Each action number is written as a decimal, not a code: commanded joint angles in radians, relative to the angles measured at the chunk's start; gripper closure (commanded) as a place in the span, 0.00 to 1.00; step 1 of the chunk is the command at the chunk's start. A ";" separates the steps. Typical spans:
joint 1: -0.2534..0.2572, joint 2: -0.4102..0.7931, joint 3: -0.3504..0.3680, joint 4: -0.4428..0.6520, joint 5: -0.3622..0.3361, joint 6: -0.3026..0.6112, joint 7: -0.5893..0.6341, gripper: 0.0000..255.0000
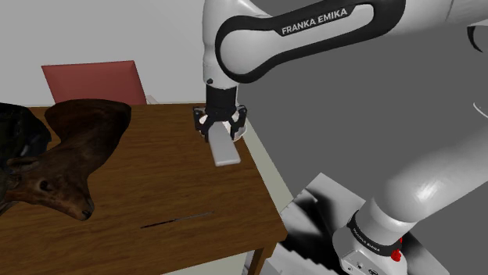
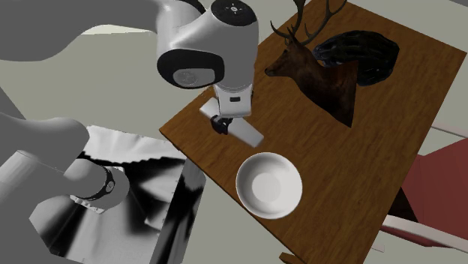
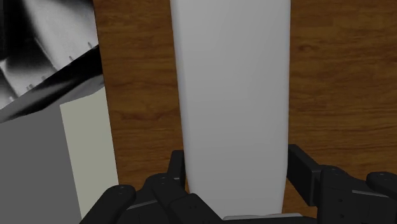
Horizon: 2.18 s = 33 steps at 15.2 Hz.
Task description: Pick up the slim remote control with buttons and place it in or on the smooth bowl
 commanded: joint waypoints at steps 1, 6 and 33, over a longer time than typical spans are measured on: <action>-0.023 0.034 -0.019 0.030 -0.026 -0.003 -0.029 1.00; -0.074 0.141 -0.061 0.127 -0.098 -0.013 -0.086 1.00; -0.118 0.402 -0.130 0.230 -0.251 0.107 -0.133 1.00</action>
